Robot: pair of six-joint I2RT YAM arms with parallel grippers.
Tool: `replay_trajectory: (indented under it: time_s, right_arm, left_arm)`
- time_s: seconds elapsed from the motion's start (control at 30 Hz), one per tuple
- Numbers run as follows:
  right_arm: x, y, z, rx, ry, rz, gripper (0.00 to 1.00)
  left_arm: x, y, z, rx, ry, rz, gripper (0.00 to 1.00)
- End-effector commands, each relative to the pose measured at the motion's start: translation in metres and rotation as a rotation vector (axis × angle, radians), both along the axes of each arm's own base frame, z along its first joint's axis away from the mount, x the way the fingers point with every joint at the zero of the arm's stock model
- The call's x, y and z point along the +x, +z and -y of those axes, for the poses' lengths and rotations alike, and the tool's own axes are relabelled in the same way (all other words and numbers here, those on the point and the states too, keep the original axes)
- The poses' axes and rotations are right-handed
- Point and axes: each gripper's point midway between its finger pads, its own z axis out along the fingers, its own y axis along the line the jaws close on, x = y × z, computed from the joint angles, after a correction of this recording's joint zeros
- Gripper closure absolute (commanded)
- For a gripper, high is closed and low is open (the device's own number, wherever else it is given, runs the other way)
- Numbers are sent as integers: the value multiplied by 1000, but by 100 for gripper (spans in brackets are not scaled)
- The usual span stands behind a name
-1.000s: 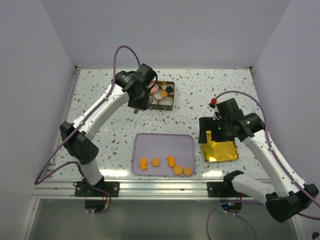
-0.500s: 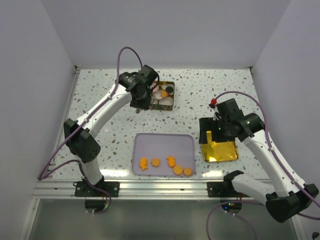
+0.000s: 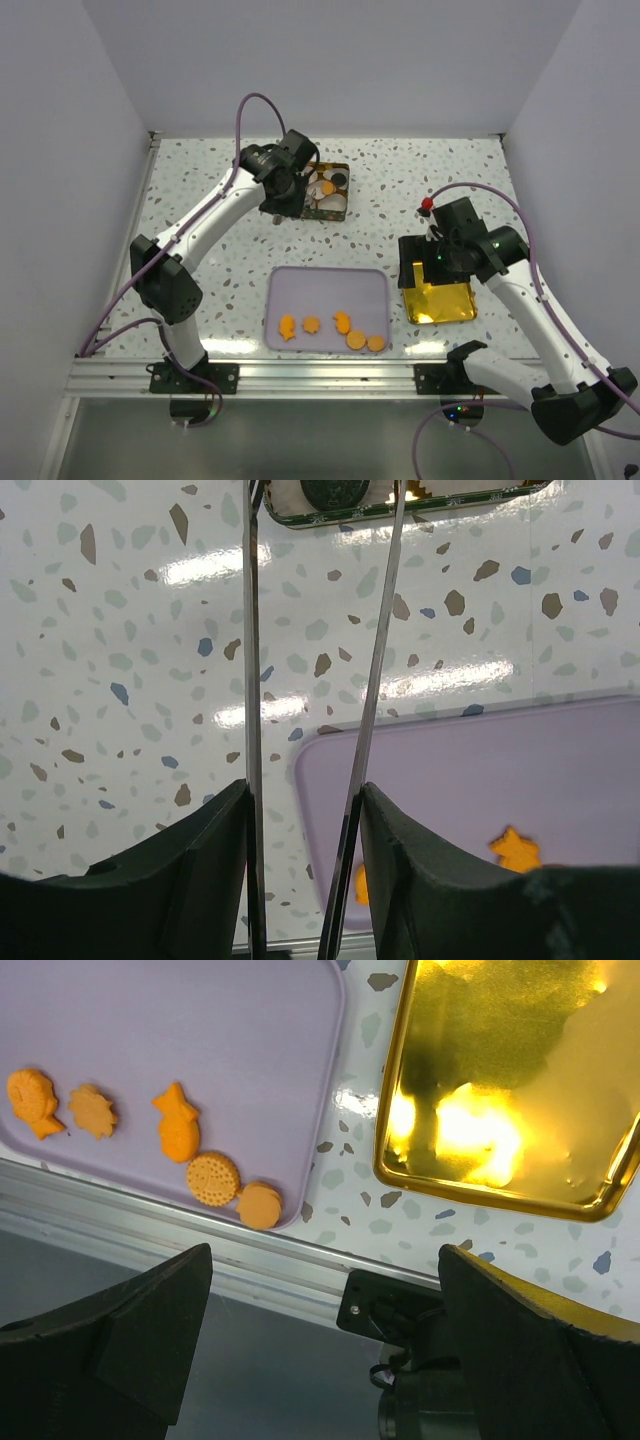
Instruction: Pack the cookies
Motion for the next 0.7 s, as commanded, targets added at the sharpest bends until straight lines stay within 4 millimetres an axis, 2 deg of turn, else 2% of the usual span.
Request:
replay_trajectory:
  time_s: [0.0,0.17,0.3,0.47,0.53,0.6,0.63,0.67]
  right_arm:
    - [-5,0,-2,10,33,-3,1]
    - [-5,0,-3,17,37,-3,1]
    - [-5,-1,-5,24,43,-6,1]
    - [-3,-4,-7,26,45,-14,1]
    - [-2,-5,-9,31,48,-16,1]
    - [-1,-9,-10,32,50,-24,1]
    - [0,-9,-11,35,50,-26,1]
    - [-1,-11,-12,39,54,-34,1]
  left_arm:
    - [12,13,-1,-22,24,60,49]
    - [11,29,-3,-35,28,85,49]
    - [2,41,-9,-41,26,92,50]
    - [-19,55,-21,-60,22,110,50]
    - [-29,50,-25,-58,15,93,50]
    - [-40,55,-27,-82,8,106,50]
    - [-48,48,-28,-73,-1,88,50]
    - [-54,53,-28,-92,-3,102,50]
